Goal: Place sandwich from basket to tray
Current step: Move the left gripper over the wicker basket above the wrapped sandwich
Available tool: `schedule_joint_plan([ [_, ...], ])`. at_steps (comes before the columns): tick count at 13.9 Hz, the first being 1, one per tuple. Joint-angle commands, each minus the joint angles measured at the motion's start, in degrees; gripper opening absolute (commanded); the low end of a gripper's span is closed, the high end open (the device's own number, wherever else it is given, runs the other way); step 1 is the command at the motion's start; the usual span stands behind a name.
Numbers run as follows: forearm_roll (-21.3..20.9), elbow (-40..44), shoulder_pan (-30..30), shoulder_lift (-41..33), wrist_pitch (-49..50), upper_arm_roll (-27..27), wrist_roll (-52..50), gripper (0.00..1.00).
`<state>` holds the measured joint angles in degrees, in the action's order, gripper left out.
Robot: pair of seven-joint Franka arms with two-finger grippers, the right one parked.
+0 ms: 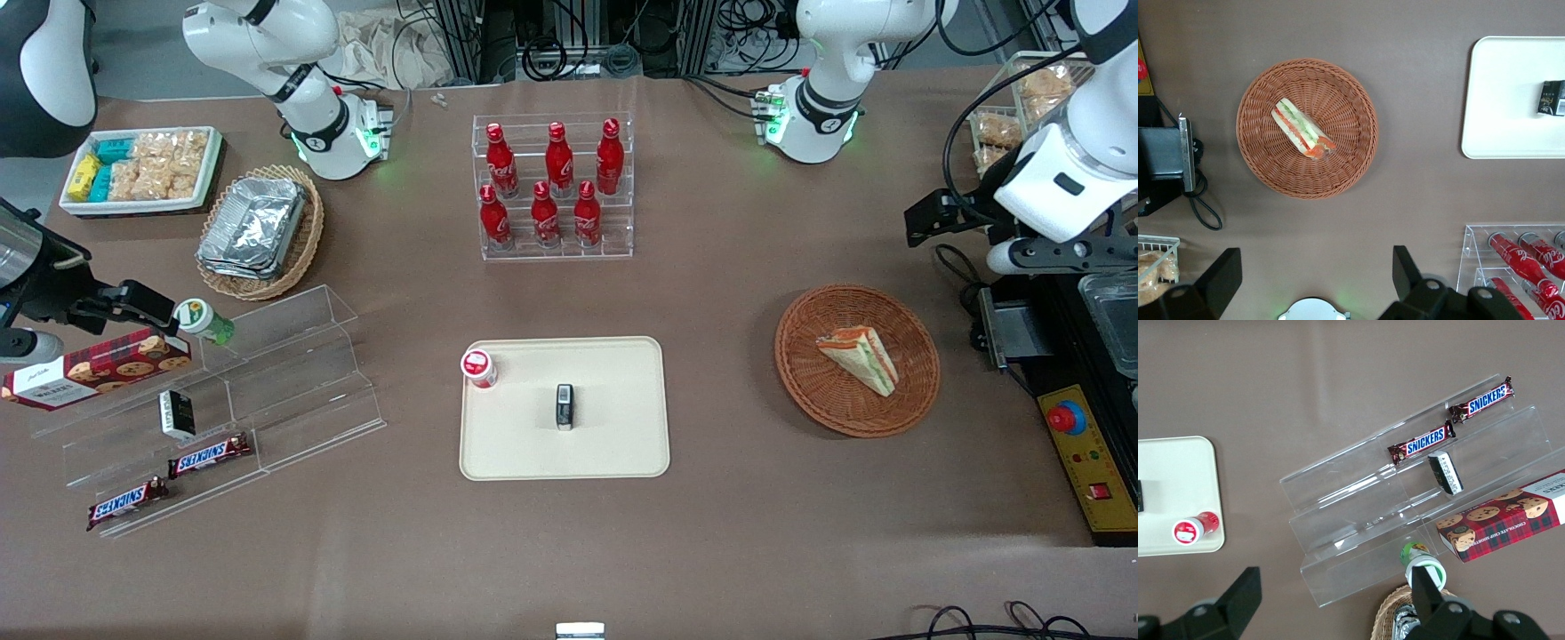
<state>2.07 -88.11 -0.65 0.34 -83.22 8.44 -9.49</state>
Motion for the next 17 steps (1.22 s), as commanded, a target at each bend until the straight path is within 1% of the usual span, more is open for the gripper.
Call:
schedule_joint_plan([
  [1,-0.93,0.84,-0.14,-0.07,0.77,0.35,-2.63,1.0],
  [5,-1.01,0.92,-0.14,-0.16,1.21,0.35,-2.9,1.0],
  [7,-2.24,0.83,-0.14,-0.16,1.3,0.35,-3.07,1.0],
  [10,-1.89,0.31,-0.84,-0.43,1.39,-0.27,-3.86,1.0],
  [11,-1.98,-0.22,-0.93,-0.34,1.39,-0.35,-5.08,1.0],
  [13,-2.33,-2.67,-0.94,-0.17,0.52,-0.35,-12.1,1.0],
  [15,-2.42,-4.08,-1.02,0.19,-0.36,-0.53,-14.06,1.0],
  [17,-3.91,-6.19,-1.55,0.1,-2.12,-0.53,-16.51,1.0],
])
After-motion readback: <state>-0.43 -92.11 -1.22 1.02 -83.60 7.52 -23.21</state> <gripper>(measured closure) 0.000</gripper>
